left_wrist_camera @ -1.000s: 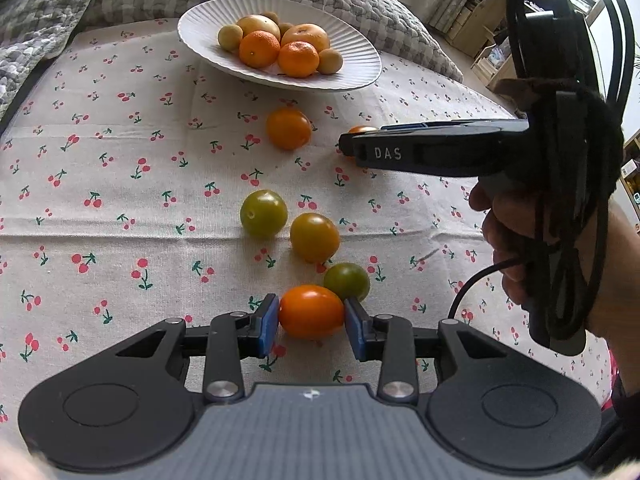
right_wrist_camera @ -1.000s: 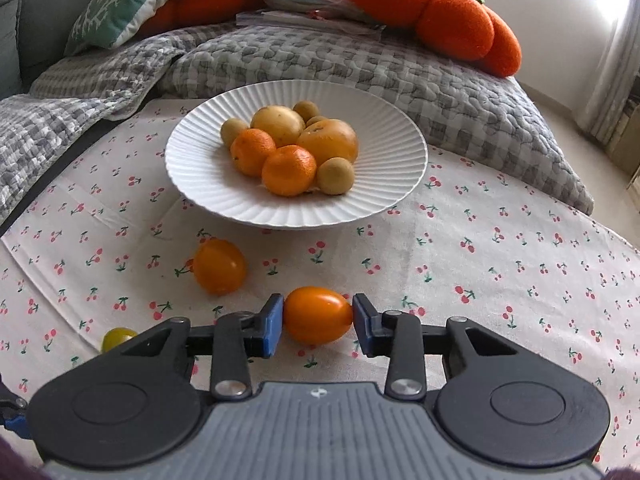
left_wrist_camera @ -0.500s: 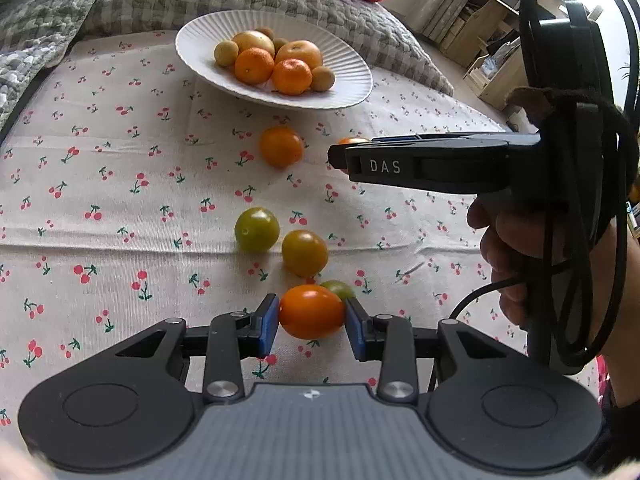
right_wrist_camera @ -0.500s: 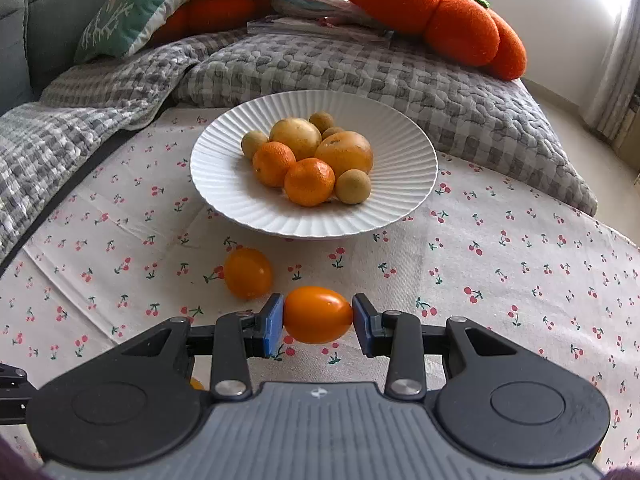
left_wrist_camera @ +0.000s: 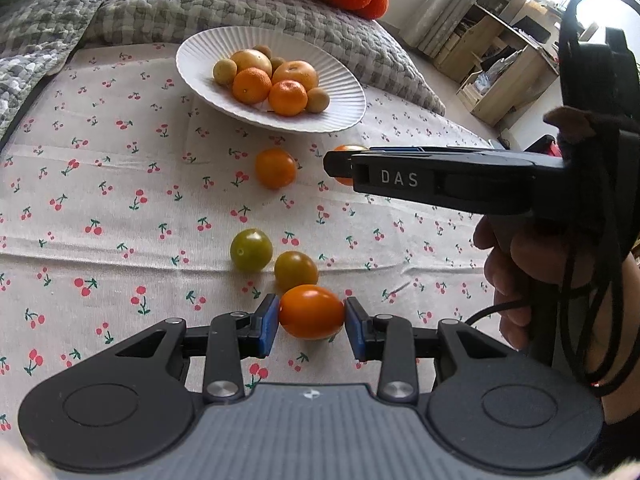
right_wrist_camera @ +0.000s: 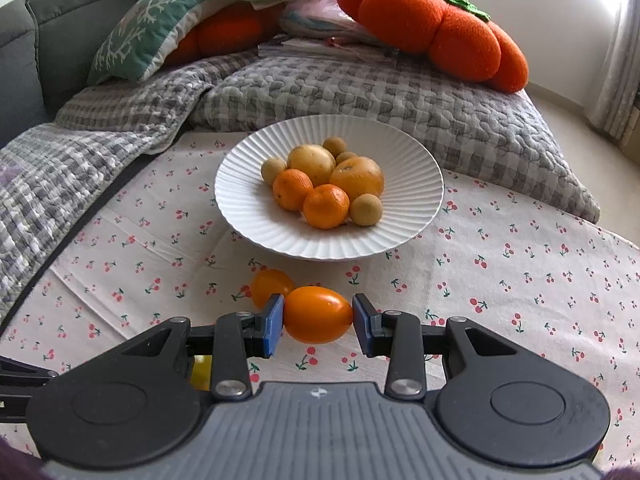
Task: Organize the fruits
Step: 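Carry the orange tomato in the left gripper to the plate while the right carries its tomato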
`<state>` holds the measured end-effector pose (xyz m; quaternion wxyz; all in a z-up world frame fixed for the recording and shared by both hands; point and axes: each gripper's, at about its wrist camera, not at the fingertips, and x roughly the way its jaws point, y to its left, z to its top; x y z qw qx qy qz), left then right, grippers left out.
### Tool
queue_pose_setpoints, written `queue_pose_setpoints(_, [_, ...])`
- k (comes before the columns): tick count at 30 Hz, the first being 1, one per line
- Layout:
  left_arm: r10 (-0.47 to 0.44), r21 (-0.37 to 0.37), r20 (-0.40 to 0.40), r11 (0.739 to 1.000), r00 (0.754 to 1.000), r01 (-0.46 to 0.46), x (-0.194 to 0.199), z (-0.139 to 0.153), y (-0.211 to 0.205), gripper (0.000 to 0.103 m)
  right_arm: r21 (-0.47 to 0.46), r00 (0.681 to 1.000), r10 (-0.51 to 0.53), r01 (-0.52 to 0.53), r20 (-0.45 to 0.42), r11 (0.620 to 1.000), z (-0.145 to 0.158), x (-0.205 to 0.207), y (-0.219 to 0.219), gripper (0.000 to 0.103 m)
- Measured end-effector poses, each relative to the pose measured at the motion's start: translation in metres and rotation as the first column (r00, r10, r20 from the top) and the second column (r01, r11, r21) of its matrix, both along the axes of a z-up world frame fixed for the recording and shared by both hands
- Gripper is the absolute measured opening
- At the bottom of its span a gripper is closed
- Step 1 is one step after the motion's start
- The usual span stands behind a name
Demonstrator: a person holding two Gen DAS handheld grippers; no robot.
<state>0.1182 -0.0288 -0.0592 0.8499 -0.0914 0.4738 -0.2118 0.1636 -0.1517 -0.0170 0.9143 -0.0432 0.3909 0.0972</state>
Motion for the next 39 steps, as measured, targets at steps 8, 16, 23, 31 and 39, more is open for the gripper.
queue_pose_setpoints(8, [0.01,-0.02,0.014,1.0,1.0,-0.01,0.001,0.005,0.003,0.033,0.031,1.0,-0.002,0.001,0.008,1.0,0.008,-0.003,-0.004,0.034])
queue_pose_setpoints(16, [0.035,-0.045,0.034,0.998,0.999,-0.034,0.004,0.013,0.01,0.033,0.066,1.0,-0.011,0.01,0.02,0.998,0.016,-0.006,-0.009,0.034])
queue_pose_setpoints(23, [0.063,-0.067,0.06,0.996,0.996,-0.059,0.011,0.023,0.014,0.033,0.1,0.999,-0.018,0.015,0.038,0.995,0.026,-0.006,-0.016,0.034])
queue_pose_setpoints(31, [0.14,-0.091,0.108,0.987,0.984,-0.131,0.035,0.037,0.024,0.033,0.162,0.995,-0.082,0.072,0.055,0.984,0.034,0.006,-0.042,0.034])
queue_pose_setpoints(39, [0.226,-0.108,0.144,0.971,0.963,-0.212,0.079,0.045,0.028,0.033,0.191,0.992,-0.113,0.1,0.059,0.976,0.033,0.028,-0.058,0.034])
